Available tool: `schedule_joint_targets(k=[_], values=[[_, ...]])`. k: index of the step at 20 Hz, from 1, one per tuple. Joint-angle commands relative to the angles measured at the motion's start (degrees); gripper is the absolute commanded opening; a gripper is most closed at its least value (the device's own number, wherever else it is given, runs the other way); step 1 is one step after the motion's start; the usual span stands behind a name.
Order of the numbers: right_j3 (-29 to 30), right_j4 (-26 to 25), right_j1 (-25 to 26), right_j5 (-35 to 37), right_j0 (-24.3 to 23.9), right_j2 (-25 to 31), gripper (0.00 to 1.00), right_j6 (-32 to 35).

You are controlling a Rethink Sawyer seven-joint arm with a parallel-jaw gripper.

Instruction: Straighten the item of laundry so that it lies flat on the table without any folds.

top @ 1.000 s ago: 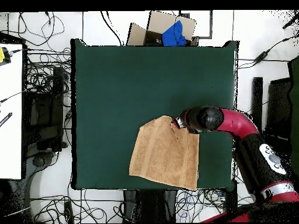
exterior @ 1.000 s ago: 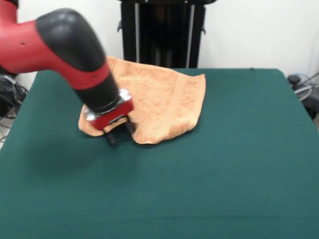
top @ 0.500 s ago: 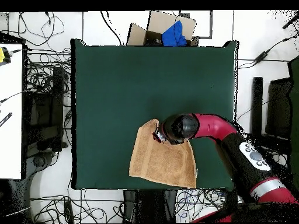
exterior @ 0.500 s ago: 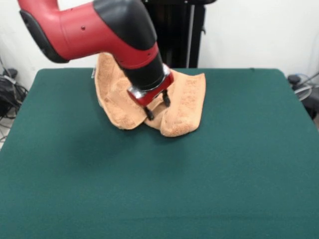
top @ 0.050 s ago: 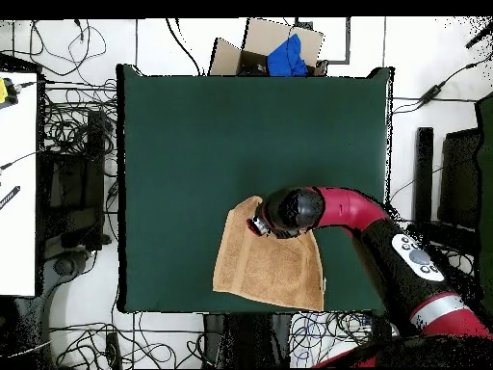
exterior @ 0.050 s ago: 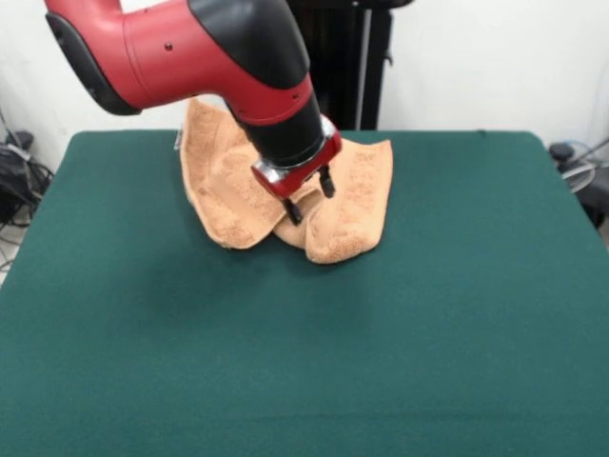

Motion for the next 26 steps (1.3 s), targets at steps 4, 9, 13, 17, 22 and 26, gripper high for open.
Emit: schedule_joint_targets(k=[4, 9, 13, 17, 22, 26], values=[[0.63, 0.83, 0.67, -5.02, -0.2, -3.24, 1.0, 7.86], [2.66, 1.95, -1.69, -3.91, -0.64, -3.31, 1.0, 8.74], [5.72, 3.22, -4.31, -2.89, -0.82, -3.2, 1.0, 9.92], [8.4, 4.19, -6.68, -3.61, -1.06, -3.29, 1.0, 10.79], [8.36, 1.46, -7.03, -7.15, -1.02, -4.31, 1.0, 9.47], [6.2, -1.07, -6.65, -8.4, -0.75, -4.99, 1.0, 6.95]])
